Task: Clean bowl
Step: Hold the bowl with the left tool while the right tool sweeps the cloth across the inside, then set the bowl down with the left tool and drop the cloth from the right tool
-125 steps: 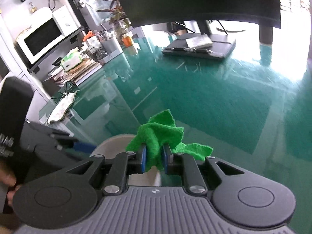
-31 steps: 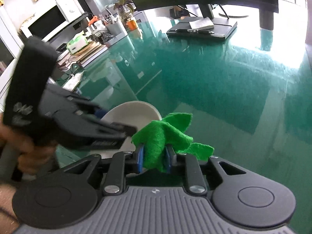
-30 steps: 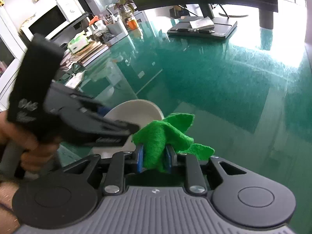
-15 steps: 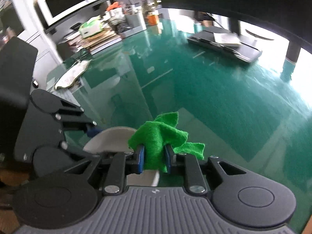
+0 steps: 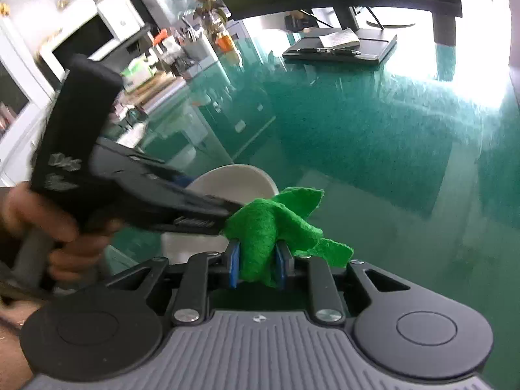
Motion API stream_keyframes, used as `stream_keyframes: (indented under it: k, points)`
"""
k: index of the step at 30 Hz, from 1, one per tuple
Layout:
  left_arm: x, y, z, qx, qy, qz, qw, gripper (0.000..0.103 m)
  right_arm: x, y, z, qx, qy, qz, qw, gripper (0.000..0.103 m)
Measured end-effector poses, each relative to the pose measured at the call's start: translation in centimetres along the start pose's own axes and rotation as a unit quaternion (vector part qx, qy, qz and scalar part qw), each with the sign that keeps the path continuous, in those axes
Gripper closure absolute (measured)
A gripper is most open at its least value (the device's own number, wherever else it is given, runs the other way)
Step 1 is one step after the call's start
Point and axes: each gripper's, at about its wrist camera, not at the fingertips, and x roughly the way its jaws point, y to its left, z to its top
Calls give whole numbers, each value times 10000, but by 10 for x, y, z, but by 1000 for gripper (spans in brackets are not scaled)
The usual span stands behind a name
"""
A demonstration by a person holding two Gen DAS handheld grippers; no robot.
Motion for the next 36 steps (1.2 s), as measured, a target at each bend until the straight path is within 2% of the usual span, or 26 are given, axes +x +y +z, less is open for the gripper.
stream_keyframes:
  k: [4, 9, 12, 15, 18, 20, 23, 28, 29, 32, 34, 36]
  points:
    - [0, -3, 0, 82, -5, 36, 10000, 67, 4, -2, 6, -72, -23, -97, 9999, 83]
    - [-1, -4, -1, 130, -18, 60, 9999, 67, 35, 0, 43, -605, 50, -218, 9979, 83]
    - [-1, -3, -2, 94, -23, 47, 9999, 68, 56, 7, 60, -946, 154, -75, 9954, 79]
    - [-1, -2, -3, 43, -27, 29, 10000, 68, 63, 14, 63, -1262, 184, -108, 9918, 79]
    - [0, 0, -3, -19, -31, 8, 10000, 67, 55, 7, 53, -1012, 149, -193, 9946, 86]
    - [0, 3, -2, -88, -33, -15, 10000, 67, 45, -1, 40, -746, 149, -255, 9968, 87]
    - [-2, 2, -2, -60, -51, -2, 10000, 60, 29, -1, 18, -444, 103, -295, 9985, 79]
    - [-3, -6, -2, 191, -49, 59, 9998, 63, 18, 1, 2, -18, -18, -344, 9994, 76]
    - [-3, -7, -2, 239, -37, 55, 9997, 66, 19, 0, 3, -16, -31, -351, 9994, 77]
    - [-2, -11, -1, 351, -42, 69, 9994, 66, 26, 0, 12, -158, -71, -456, 9988, 82]
    - [-1, -6, -1, 219, -29, 64, 9997, 66, 36, -4, 27, -161, -233, -446, 9986, 84]
    - [2, 5, 3, -16, -56, 218, 9997, 66, 42, -6, 39, -95, -334, -340, 9988, 83]
